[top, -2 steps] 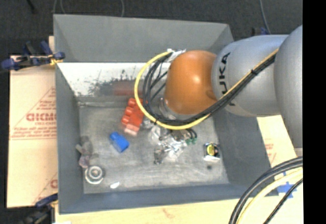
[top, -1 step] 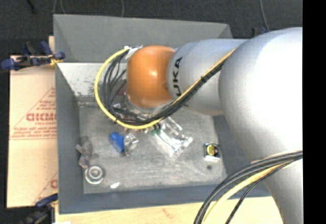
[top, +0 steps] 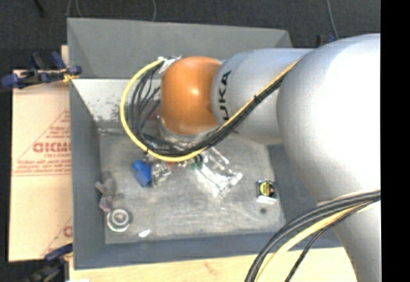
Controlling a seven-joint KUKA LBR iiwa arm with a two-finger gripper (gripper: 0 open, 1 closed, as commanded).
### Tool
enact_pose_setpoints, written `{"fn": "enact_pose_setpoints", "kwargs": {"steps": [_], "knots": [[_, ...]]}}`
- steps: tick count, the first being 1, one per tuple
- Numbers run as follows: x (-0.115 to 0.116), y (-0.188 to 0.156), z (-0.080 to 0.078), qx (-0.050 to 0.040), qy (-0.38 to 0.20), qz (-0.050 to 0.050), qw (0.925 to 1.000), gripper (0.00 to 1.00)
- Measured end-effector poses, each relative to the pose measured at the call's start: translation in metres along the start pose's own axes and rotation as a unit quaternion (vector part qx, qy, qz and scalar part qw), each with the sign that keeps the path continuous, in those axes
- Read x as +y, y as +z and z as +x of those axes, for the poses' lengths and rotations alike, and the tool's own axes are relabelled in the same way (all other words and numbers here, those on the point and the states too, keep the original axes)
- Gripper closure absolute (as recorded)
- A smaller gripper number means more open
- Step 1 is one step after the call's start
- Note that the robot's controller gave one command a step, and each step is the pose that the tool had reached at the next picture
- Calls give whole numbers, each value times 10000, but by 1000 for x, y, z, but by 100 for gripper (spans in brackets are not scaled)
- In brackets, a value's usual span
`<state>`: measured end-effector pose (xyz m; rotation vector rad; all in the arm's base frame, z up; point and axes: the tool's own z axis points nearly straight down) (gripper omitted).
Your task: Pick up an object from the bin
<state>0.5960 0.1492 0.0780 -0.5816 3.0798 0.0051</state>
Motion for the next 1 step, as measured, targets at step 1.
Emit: {"fn": "enact_pose_setpoints", "kwargs": {"steps": [1], "knots": [[-4, -170, 1, -27, 81, 29, 10000, 100]]}}
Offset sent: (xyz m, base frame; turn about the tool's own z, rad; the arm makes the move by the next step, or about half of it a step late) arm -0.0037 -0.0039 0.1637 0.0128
